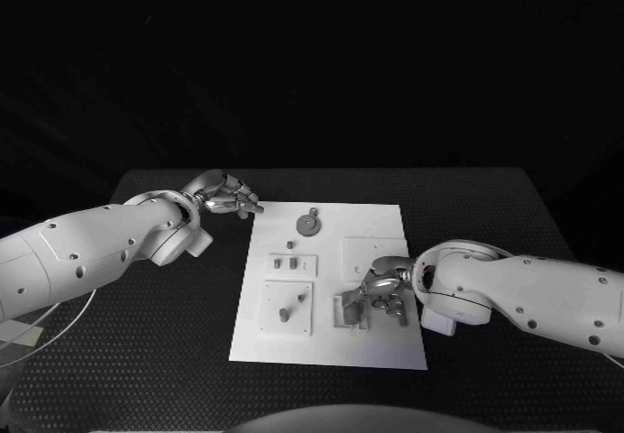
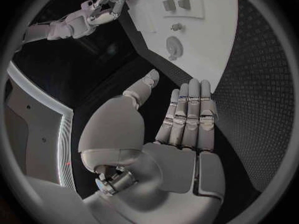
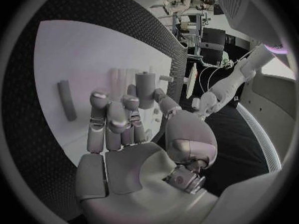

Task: Assemble the parts on the task board

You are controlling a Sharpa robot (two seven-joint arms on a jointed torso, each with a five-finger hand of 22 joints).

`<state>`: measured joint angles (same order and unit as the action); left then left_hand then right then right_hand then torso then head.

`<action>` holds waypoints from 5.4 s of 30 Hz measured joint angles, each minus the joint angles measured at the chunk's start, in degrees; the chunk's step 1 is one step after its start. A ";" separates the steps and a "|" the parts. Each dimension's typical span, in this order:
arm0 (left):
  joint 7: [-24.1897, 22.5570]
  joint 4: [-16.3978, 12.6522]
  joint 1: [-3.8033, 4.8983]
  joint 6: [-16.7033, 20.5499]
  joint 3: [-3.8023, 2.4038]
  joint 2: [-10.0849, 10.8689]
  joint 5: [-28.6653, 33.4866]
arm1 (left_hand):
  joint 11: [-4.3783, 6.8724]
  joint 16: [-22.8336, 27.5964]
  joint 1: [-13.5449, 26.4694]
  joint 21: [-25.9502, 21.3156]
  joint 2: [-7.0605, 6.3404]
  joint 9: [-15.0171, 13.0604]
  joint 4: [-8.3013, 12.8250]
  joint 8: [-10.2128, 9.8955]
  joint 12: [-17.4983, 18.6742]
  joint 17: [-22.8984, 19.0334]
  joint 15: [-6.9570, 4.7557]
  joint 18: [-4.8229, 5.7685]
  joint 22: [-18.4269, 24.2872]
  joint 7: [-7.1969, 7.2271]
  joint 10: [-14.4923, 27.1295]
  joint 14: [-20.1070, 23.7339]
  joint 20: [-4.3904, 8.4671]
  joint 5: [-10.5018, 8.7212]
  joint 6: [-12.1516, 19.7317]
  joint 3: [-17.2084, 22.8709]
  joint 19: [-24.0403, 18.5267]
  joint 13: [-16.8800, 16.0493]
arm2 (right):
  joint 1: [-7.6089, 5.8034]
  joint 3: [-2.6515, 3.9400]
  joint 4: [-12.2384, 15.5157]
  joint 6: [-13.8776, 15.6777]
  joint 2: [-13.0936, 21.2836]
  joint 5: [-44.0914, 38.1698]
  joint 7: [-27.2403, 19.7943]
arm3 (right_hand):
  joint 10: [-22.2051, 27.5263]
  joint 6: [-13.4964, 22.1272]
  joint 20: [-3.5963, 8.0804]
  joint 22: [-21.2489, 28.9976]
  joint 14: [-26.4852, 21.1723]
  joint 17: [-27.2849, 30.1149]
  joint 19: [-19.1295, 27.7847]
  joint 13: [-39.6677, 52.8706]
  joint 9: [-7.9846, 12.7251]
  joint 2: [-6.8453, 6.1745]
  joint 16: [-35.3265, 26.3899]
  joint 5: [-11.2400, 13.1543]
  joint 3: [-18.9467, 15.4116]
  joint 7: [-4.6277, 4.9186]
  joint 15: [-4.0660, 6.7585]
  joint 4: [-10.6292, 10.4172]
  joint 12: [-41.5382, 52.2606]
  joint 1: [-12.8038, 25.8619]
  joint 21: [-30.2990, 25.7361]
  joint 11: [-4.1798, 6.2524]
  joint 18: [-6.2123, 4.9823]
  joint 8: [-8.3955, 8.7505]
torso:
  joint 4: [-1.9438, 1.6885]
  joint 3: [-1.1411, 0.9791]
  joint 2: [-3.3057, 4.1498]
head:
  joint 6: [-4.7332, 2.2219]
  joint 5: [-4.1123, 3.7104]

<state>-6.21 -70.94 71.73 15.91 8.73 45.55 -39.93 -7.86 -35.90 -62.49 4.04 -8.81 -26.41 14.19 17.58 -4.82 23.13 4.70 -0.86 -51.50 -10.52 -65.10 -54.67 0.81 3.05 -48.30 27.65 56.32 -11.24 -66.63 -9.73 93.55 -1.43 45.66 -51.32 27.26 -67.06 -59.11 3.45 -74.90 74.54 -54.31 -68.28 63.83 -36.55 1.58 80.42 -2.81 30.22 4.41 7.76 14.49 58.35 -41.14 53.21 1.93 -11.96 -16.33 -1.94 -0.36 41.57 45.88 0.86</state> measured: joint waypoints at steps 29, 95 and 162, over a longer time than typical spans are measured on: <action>0.07 -0.18 0.00 -0.03 0.00 0.26 0.01 | 0.00 0.22 0.23 0.00 -0.23 -0.01 0.00 0.00 0.00 0.17 0.00 0.00 0.04 0.00 0.00 0.00 0.00 0.00 0.00 0.00 0.00 0.00 | 1.05 -0.09 -2.45 -0.29 -1.76 -2.07 -1.44 | 0.00 -0.08 -0.11 0.00 -0.19 0.19 0.10 -0.10 -0.13 -0.01 0.00 -0.07 0.93 -0.11 -0.23 1.12 0.00 0.01 -0.01 0.00 0.00 0.16 | 0.05 -0.04 -0.03 | 0.19 0.42; 0.26 -0.21 0.01 -0.06 0.00 0.41 0.02 | 0.00 0.44 0.45 0.00 -0.01 0.03 -0.30 0.00 0.21 0.49 0.00 0.00 0.08 0.00 0.00 0.00 0.00 0.00 0.00 0.00 0.00 0.00 | 1.44 -0.14 2.48 0.61 2.54 -9.27 -1.52 | -0.22 -1.02 0.55 0.00 -0.15 1.07 -1.35 -0.95 -1.64 -14.65 -0.21 -0.08 8.21 -0.22 0.01 -7.82 0.71 6.07 -0.89 0.22 -0.44 1.19 | 0.09 -0.09 -0.02 | -0.04 0.39; 0.35 -0.16 0.01 -0.21 0.01 0.42 0.03 | 0.20 0.67 0.45 0.00 -0.01 0.01 -0.46 0.21 0.18 0.88 0.20 0.00 0.15 0.00 -0.20 -0.20 0.00 0.00 0.00 0.16 0.00 0.00 | 2.08 -0.14 0.61 -1.12 -0.63 -13.48 -2.16 | -1.55 -2.77 0.30 0.00 0.58 0.69 -1.54 -1.04 -2.44 -12.92 0.77 -0.07 5.13 -0.73 0.53 -3.43 1.28 -1.85 -0.88 0.73 -0.51 1.49 | 0.03 -0.05 -0.03 | 0.08 0.31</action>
<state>-5.86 -71.10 71.74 15.70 8.73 45.97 -39.90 -7.66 -35.23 -62.04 4.04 -8.82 -26.39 13.73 17.79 -4.64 24.00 4.91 -0.87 -51.35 -10.52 -65.30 -54.87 0.81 3.05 -48.30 27.82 56.32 -11.24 -64.55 -9.87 94.16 -2.54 45.03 -64.80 25.10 -68.61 -61.89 3.75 -74.90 75.11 -53.61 -69.83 62.79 -38.98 -11.34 81.19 -2.88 35.36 3.67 8.28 11.06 59.63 -42.99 52.33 2.66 -12.47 -14.84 -1.91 -0.41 41.54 45.97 1.18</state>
